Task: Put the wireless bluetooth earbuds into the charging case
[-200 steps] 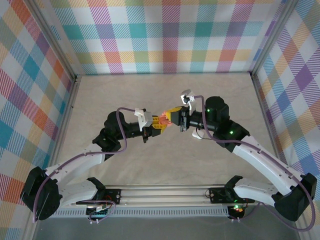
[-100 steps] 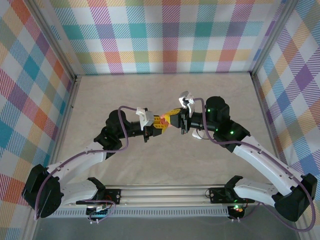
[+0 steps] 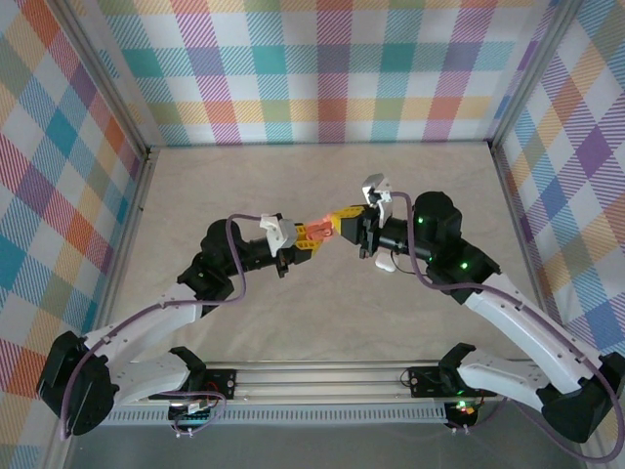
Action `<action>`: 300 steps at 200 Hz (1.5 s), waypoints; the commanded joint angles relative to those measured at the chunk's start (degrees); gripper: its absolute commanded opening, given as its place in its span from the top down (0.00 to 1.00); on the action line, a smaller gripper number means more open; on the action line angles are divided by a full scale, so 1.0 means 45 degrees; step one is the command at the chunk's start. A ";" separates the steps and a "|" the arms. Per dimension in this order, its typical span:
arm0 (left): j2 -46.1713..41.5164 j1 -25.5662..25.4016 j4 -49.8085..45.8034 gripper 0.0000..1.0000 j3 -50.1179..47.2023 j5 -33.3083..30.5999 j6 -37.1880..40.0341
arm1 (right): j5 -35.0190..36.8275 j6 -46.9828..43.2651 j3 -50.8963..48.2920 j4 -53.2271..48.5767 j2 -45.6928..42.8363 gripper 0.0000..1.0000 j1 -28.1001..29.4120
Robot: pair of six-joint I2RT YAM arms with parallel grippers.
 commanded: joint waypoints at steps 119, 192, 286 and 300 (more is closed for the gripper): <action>-0.1024 -0.0060 0.1167 1.00 -0.1266 -0.2502 0.4385 | 0.0249 0.0560 0.0134 0.0161 0.0079 1.00 0.0107; -0.0049 0.0051 -0.1157 1.00 0.0066 -0.0571 0.3696 | -0.1048 0.0933 0.0568 -0.0272 0.1293 1.00 0.0106; -0.0627 0.0604 -0.2264 1.00 -0.1239 -0.4241 0.1487 | 0.3361 0.2499 0.2182 -0.5889 0.3863 1.00 -0.1097; -0.0902 0.0604 -0.2481 1.00 -0.1382 -0.4395 0.1506 | 0.4156 0.2504 0.2384 -0.6352 0.4935 1.00 -0.1101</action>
